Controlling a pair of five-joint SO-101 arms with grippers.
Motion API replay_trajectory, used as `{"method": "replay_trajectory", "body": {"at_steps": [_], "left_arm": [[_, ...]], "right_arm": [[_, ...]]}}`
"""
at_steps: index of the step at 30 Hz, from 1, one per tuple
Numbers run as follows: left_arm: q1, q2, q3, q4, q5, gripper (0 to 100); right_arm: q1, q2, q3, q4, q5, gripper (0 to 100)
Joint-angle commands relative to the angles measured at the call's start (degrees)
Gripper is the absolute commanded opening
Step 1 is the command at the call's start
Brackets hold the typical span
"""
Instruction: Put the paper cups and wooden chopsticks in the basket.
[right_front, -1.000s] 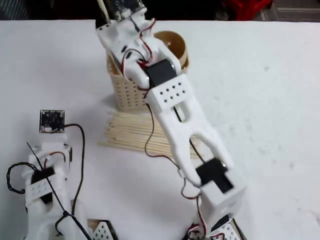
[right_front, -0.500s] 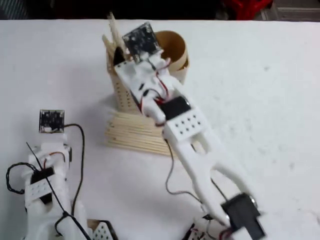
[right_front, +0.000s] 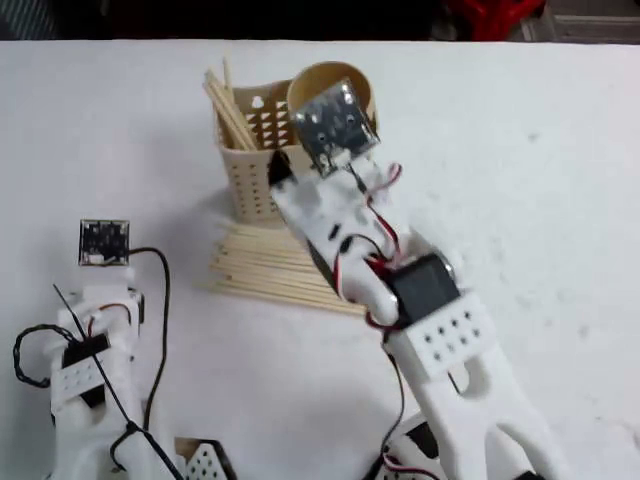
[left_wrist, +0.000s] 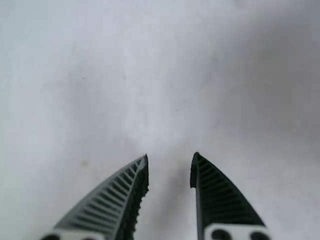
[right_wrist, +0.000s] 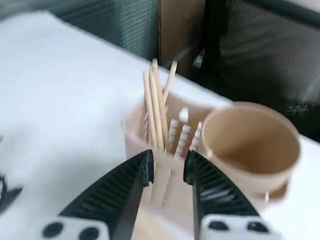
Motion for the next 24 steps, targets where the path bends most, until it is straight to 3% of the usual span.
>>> {"method": "replay_trajectory", "body": {"at_steps": [1, 8, 13, 24], "left_arm": [[0.04, -1.36, -0.35, -0.62, -0.35, 15], [-0.13, -1.36, -0.35, -0.62, -0.09, 15], [-0.13, -1.36, -0.35, -0.62, -0.09, 15], [-0.13, -1.36, -0.35, -0.62, -0.09, 15]], "right_arm": [[-0.40, -4.97, -0.44, 15.16, 9.85, 12.6], [-6.73, -3.38, 9.76, 19.21, 18.81, 12.9], [-12.09, 2.07, 24.09, 6.81, 26.37, 13.0], [-15.43, 21.05, 29.45, -9.98, 26.90, 13.0]]}}
